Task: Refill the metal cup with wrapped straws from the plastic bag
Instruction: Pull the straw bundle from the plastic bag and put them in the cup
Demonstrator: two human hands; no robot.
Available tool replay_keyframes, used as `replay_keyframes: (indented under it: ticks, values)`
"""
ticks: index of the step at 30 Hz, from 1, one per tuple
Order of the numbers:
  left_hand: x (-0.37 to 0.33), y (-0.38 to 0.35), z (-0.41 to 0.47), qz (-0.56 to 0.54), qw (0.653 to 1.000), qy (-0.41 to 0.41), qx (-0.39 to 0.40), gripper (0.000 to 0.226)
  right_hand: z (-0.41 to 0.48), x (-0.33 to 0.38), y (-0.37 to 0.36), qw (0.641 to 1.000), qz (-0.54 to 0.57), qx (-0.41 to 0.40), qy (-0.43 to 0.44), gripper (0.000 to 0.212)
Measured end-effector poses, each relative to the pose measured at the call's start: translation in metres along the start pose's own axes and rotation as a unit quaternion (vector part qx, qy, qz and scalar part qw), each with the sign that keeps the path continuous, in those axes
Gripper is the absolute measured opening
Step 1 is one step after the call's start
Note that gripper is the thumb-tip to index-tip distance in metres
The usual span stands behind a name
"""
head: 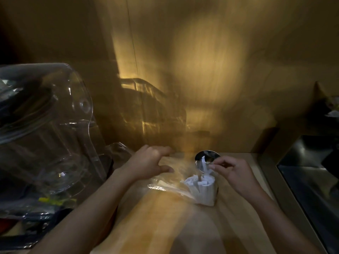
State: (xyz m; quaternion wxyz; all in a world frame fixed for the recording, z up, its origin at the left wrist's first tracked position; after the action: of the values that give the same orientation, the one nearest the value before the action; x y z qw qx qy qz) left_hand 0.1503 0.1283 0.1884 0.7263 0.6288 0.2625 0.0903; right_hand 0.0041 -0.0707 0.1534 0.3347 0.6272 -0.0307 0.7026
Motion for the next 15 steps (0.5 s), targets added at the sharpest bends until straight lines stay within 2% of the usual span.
replay_keyframes:
  ticks: [3, 6, 12, 15]
  values:
    - [-0.017, -0.014, 0.008, -0.013, 0.999, -0.033, 0.006, 0.049, 0.007, 0.011, -0.004, 0.999, 0.004, 0.002, 0.032, 0.022]
    - [-0.022, -0.029, 0.016, 0.022, 0.999, -0.031, 0.007, 0.023, 0.004, 0.000, -0.015, 1.000, -0.006, 0.007, -0.004, 0.019]
    - [-0.012, -0.038, 0.016, -0.030, 1.000, 0.002, 0.005, 0.018, -0.012, -0.028, -0.019, 0.997, 0.011, 0.037, -0.062, 0.028]
    - [-0.008, -0.041, 0.018, -0.021, 0.999, 0.012, 0.032, 0.021, -0.012, -0.026, -0.018, 0.999, 0.018, -0.010, -0.048, 0.031]
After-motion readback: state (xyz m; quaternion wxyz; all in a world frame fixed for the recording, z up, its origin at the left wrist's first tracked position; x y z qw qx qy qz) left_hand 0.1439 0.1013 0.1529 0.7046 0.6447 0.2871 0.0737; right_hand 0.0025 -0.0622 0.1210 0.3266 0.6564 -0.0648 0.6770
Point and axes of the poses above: each hand's wrist, its own z-axis towards the middle knuckle, its own y-axis out of the back of the hand, x = y × z, the point moved 2 cm from there along z, towards the middle knuckle, and after that the axes turned 2 degrees about -x, right-handed, at the moved point
